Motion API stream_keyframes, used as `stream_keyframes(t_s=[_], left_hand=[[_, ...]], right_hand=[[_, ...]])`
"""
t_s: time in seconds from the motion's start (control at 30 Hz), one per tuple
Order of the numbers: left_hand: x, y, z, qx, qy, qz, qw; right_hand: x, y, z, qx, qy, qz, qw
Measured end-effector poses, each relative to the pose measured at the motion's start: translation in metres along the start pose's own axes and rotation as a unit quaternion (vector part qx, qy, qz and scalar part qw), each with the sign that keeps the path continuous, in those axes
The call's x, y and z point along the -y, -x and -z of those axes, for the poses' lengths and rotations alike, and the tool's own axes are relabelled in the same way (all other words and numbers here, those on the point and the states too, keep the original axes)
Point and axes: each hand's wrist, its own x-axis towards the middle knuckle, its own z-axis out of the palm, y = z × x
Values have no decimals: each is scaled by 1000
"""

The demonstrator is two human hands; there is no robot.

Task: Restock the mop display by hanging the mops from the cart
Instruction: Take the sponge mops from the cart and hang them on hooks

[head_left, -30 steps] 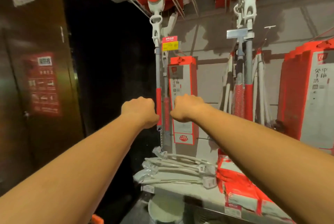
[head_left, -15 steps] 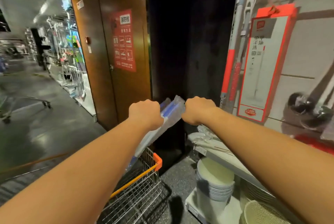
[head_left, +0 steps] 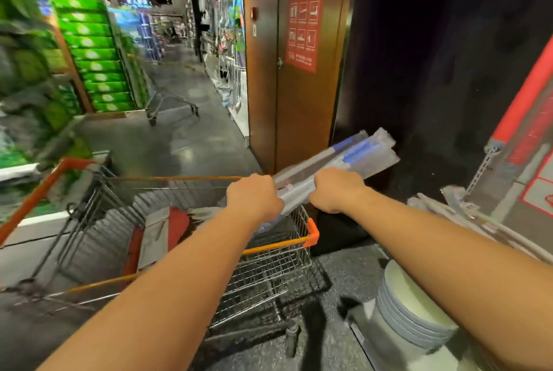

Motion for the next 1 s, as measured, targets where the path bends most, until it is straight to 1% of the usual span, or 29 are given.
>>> stream_keyframes(t_s=[0.17,0.33,0.5,0.67,0.87,1.0], left_hand=[[19,14,-27,5,35,91,995],[46,17,-53,1,40,142,989],[80,8,-81,3,65,194,979],[118,-23,-106,1,89,219,972],[158,-67,-135,20,129,234,963],[184,-91,-154,18,143,244,959]], right_hand=[[13,-20,-30,18,6,62,998],[43,-38,-51,28,19,116,993],[84,-68,-78,36,13,146,989],[122,-115,-97,57,36,166,984],[161,-171,-108,72,40,149,985],[185,-201,-125,78,37,159,983]])
